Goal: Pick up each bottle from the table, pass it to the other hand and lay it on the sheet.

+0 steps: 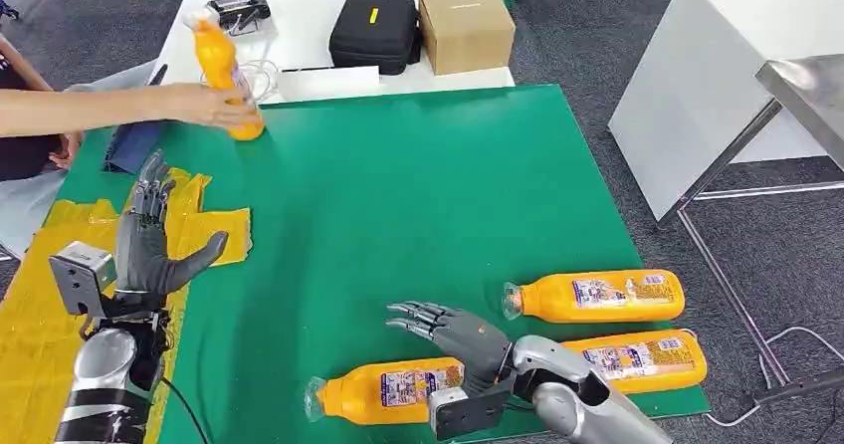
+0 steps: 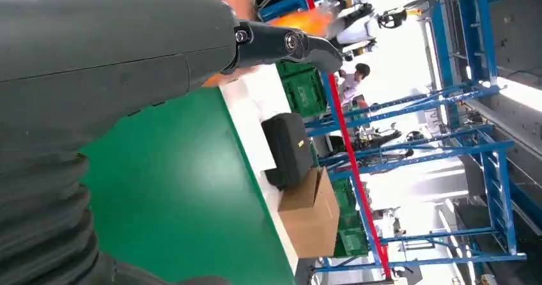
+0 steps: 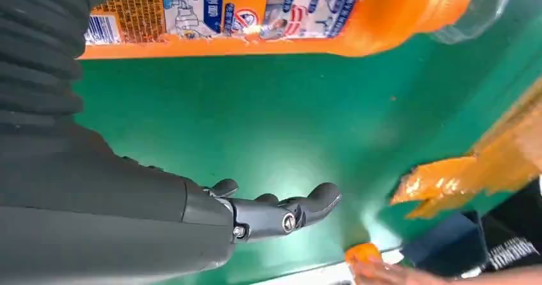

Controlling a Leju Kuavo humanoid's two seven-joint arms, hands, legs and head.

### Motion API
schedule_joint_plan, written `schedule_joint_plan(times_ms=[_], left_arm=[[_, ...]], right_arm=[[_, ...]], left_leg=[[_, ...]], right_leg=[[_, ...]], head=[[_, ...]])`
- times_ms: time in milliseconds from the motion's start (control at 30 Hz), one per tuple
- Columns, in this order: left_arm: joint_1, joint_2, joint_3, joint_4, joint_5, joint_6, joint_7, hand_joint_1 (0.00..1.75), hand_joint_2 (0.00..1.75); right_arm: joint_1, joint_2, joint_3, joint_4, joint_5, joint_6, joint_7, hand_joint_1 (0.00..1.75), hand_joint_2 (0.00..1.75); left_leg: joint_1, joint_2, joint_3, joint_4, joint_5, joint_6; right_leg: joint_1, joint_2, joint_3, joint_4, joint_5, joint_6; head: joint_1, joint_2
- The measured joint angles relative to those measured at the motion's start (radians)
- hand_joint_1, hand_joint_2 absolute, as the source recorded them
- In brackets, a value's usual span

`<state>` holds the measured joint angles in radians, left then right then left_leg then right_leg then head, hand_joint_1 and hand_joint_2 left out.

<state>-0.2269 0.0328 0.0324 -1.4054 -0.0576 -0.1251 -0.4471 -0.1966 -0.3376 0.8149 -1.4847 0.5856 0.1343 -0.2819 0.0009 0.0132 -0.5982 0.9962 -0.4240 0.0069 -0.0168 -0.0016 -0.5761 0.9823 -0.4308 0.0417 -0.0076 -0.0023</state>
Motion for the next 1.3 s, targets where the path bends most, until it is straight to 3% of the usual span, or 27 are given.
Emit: schedule_joint_plan(times_ms=[967, 1300], left_arm=[[-0.024, -0.010, -0.029, 0.047, 0.035, 0.002, -0.006, 0.00, 1.75], [0.003, -0.011, -0.032, 0.038, 0.049, 0.004, -0.004, 0.00, 1.75]], right_arm=[[-0.148, -0.072, 0.166, 0.094, 0.035, 0.036, 0.021, 0.00, 1.75], [-0.203, -0.084, 0.212, 0.119, 0.249, -0.059, 0.180, 0.00, 1.75]], left_leg=[[0.000, 0.000, 0.000, 0.000, 0.000, 0.000], [0.000, 0.000, 0.001, 0.000, 0.000, 0.000]], right_leg=[[0.000, 0.000, 0.001, 0.000, 0.000, 0.000], [0.000, 0.000, 0.001, 0.000, 0.000, 0.000]], head=[[0.000, 0.000], [0.000, 0.000]])
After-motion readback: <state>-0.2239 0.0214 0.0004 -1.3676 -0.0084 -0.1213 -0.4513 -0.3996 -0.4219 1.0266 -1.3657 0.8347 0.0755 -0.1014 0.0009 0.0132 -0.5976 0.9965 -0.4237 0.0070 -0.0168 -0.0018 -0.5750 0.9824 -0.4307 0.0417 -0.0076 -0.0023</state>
